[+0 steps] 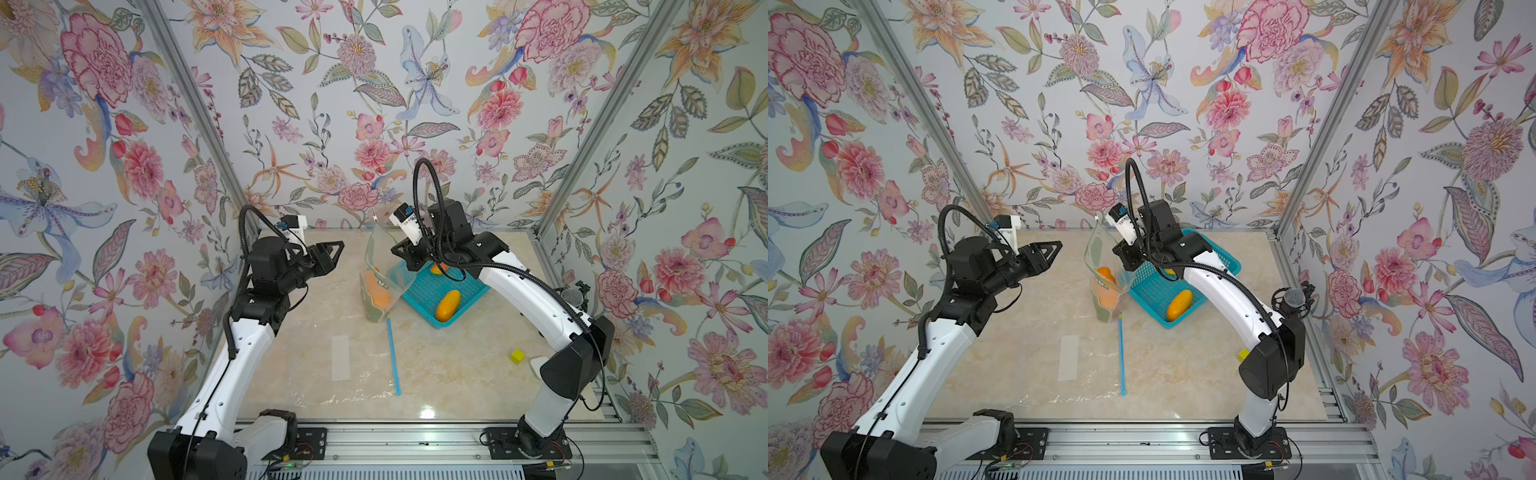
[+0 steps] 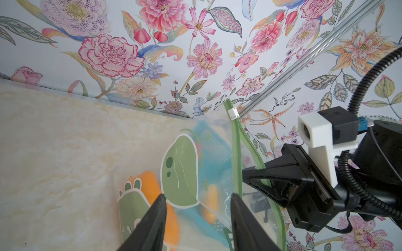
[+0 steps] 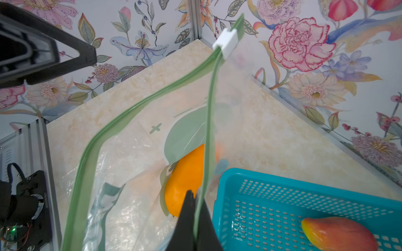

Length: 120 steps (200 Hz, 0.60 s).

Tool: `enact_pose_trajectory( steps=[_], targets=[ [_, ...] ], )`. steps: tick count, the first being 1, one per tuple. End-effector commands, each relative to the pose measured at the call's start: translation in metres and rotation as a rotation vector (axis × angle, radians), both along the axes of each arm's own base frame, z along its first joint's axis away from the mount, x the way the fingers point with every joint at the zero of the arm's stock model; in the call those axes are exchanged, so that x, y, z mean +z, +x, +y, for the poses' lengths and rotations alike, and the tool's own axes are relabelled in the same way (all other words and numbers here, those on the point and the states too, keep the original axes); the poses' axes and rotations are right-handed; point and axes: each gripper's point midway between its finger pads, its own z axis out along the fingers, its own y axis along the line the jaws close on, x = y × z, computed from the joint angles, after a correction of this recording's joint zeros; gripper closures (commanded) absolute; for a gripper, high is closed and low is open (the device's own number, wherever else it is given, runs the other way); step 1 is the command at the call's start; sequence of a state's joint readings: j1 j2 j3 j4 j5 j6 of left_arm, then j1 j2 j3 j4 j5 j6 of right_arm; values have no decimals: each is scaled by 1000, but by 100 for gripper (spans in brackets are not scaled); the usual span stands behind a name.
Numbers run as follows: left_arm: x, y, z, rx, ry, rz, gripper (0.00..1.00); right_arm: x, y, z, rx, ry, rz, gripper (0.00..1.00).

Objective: Place the mango in a zip-top bag and seal the zipper
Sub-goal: Adjust the zipper food storage bag at the center of the board.

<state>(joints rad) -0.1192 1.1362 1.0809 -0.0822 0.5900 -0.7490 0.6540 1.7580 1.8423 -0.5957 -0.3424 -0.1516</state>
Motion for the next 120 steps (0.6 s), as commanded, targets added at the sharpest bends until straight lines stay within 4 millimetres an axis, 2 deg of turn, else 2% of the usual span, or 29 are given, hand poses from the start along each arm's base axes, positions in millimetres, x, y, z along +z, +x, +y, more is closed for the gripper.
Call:
enact_pose_trajectory(
  steps=[1,23,44,51,67,100,120],
  targets=[
    [22,3,11,-15,86,-108,50,42,-34,2,186,35,-99,100],
    [25,0,11,-49,175,-167,45,66,-53,3,286,61,-137,100],
    [38,-16,-4,-160,211,-289,28,79,-69,-1,354,54,-162,100],
    [41,-23,-9,-200,228,-330,25,78,-72,-4,361,42,-164,100],
    [46,-40,-20,-295,277,-421,23,71,-77,-9,371,9,-158,100],
    [38,-80,-32,-425,430,-580,23,66,-83,-14,381,-17,-134,100],
    [30,-107,-43,-544,460,-658,23,65,-84,-17,373,-30,-130,100]
  ],
)
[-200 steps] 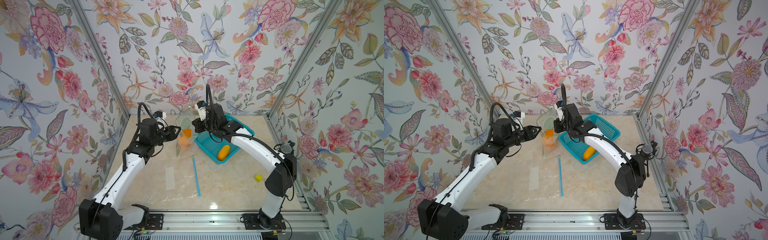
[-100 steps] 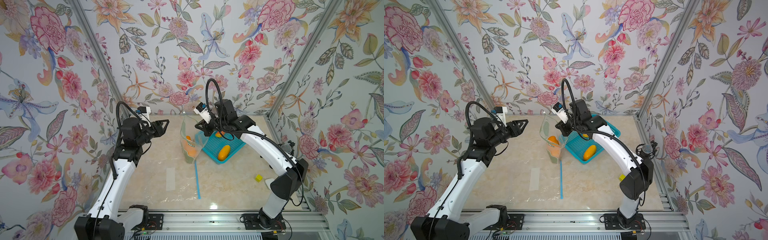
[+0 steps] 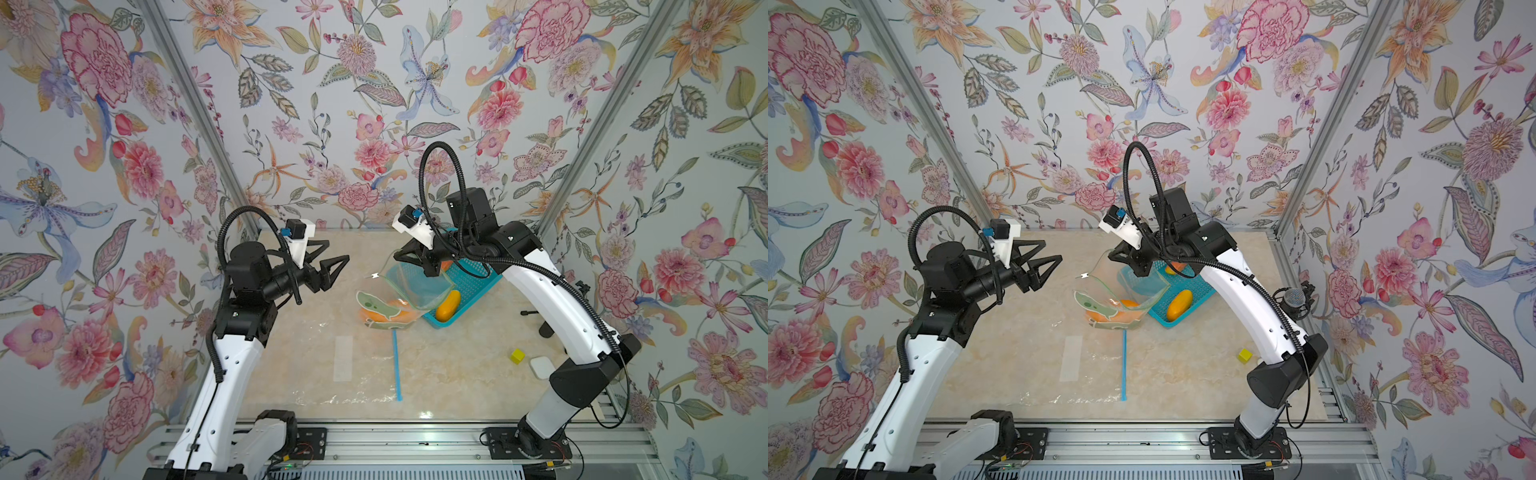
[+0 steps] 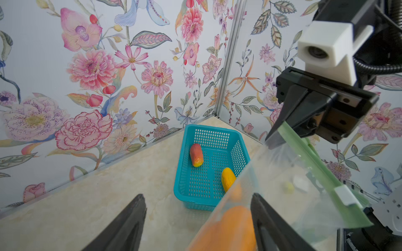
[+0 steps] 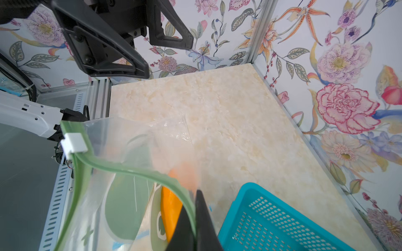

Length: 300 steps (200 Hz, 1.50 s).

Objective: Place the mango in a zip-top bag and seal the zipper
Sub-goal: Adjust the zipper food storage bag at the center of the board.

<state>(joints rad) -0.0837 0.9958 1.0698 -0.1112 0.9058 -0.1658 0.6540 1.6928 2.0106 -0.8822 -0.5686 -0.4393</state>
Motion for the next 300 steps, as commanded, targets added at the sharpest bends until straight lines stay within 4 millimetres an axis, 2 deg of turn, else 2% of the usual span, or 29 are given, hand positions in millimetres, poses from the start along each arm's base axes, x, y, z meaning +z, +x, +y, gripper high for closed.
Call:
enact_pose_trajectory(
  steps=[1,19,38,51,72,81,98,107,128,137,148,183,188,199,215,230,247,274,300],
  targets=[
    [-10,-40,-20,-205,120,-156,22,9,-12,-6,38,-11,-25,100],
    [-18,-58,-35,-276,161,-197,20,6,-12,-8,34,-22,-22,100],
    [-36,-62,-58,-297,252,-207,15,3,-12,-8,35,-28,-16,100],
    [-45,-56,-67,-294,286,-201,13,2,-12,-8,37,-30,-12,100],
    [-49,-36,-67,-239,310,-185,14,0,-15,-8,46,-30,-8,100],
    [-49,-31,-69,-245,317,-180,18,-1,-15,-8,46,-31,-7,100],
    [-47,-28,-72,-263,328,-176,31,-2,-14,-7,47,-32,-6,100],
    [-48,-28,-71,-260,335,-175,39,-3,-3,-16,14,-35,-2,100],
    [-51,-27,-67,-234,346,-162,64,-6,2,-19,2,-34,12,100],
    [-50,-26,-65,-214,345,-163,78,-8,5,-20,-4,-34,19,100],
    [-45,-25,-64,-191,325,-172,87,-11,6,-21,-12,-42,28,100],
    [-14,-26,-72,-205,191,-229,95,-22,0,-17,4,-51,60,100],
    [-13,-25,-73,-212,188,-230,92,-22,-1,-17,9,-49,64,100],
    [-15,-27,-77,-249,206,-234,78,-23,-1,-15,13,-46,71,100],
    [-23,-29,-81,-298,244,-227,73,-22,-2,-14,17,-42,72,100],
    [-33,-29,-83,-331,274,-207,73,-21,-2,-13,19,-40,70,100],
    [-38,-27,-85,-348,290,-187,80,-19,-2,-11,24,-34,65,100],
    [-41,-22,-85,-336,295,-171,100,-20,-1,-11,20,-32,68,100],
    [-36,-21,-81,-298,290,-189,100,-24,4,-15,-10,-54,57,98]
  ],
)
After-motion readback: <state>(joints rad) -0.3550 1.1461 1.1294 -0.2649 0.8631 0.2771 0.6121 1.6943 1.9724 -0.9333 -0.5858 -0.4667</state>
